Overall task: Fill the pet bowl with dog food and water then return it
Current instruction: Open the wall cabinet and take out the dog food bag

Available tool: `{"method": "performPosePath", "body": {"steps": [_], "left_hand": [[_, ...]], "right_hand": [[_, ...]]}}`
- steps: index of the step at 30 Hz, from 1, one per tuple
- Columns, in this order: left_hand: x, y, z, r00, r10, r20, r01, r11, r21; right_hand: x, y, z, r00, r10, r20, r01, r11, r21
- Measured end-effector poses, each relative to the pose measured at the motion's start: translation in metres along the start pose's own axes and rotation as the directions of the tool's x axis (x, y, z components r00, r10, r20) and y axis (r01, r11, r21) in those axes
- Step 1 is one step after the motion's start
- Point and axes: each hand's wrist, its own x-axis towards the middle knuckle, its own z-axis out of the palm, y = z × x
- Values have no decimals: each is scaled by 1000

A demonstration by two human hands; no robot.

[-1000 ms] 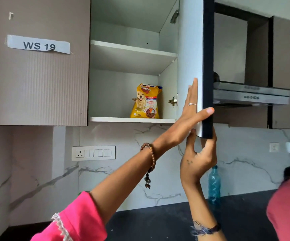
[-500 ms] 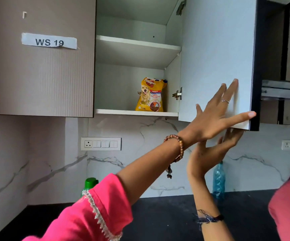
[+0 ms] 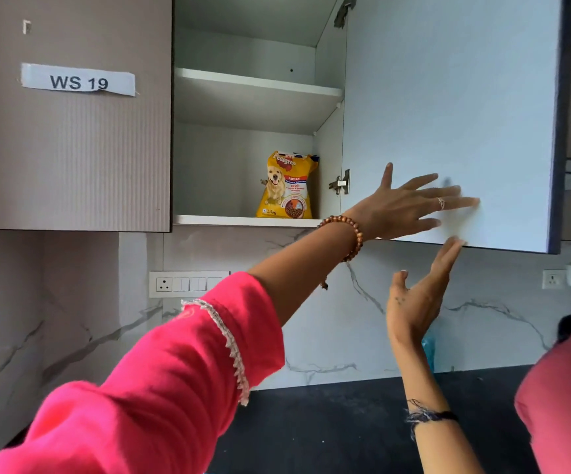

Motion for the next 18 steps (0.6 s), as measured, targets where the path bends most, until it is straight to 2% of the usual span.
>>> {"method": "performPosePath", "body": {"steps": [3,8,10,14,16,18], "left_hand": [[0,-8,6,999,-41,-22,42,996,83],[-18,-12,24,991,-129,-44,134,982,137],[-37,-20,29,987,-153,-47,159,972,175],[-94,-58,44,990,-134,-31,136,923,360],[-126,-87,53,982,-185,-19,172,863,476],[-155,-113,58,964,-261,52,194,822,536]], "right_hand": [[10,6,-2,997,-72,37,75,994,-74],[-8,-3,7,996,50,79,-48,998,-27],[-21,-6,19,986,12,165,-13,1000,1],[-49,-19,58,899,-93,427,73,995,63],[-60,-29,83,835,-126,536,94,992,87],[-68,-41,108,780,-133,611,57,988,143]]}}
